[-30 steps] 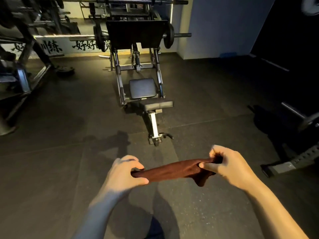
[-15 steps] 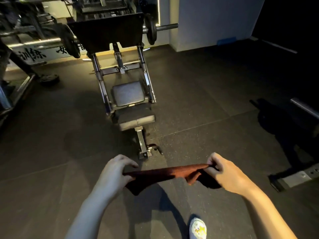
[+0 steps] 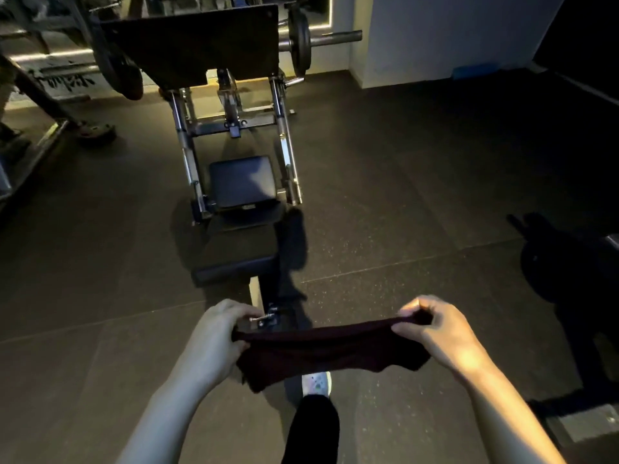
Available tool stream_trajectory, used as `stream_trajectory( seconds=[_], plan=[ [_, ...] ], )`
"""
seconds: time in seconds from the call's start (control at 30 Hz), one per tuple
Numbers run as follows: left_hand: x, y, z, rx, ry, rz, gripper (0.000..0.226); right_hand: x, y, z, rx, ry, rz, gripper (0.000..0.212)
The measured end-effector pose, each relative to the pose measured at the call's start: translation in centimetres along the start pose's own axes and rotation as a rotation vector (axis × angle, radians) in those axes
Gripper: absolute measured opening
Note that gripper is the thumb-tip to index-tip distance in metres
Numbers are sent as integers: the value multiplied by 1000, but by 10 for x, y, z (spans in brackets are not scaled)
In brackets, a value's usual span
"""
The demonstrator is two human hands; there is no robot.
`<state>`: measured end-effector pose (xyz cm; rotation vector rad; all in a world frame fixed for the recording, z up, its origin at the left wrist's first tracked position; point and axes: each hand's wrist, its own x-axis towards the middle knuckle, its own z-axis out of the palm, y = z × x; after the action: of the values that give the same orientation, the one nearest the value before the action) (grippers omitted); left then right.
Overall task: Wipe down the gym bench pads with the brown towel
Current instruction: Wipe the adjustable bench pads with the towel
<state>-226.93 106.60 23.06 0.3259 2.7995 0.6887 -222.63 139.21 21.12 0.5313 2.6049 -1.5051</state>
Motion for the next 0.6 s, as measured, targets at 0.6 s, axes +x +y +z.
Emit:
stream_trajectory(
  seconds=[0.6],
  plan=[
    [313,31,-35,-164,-102,21,16,315,-68,-83,-574,129,-320,21]
  ],
)
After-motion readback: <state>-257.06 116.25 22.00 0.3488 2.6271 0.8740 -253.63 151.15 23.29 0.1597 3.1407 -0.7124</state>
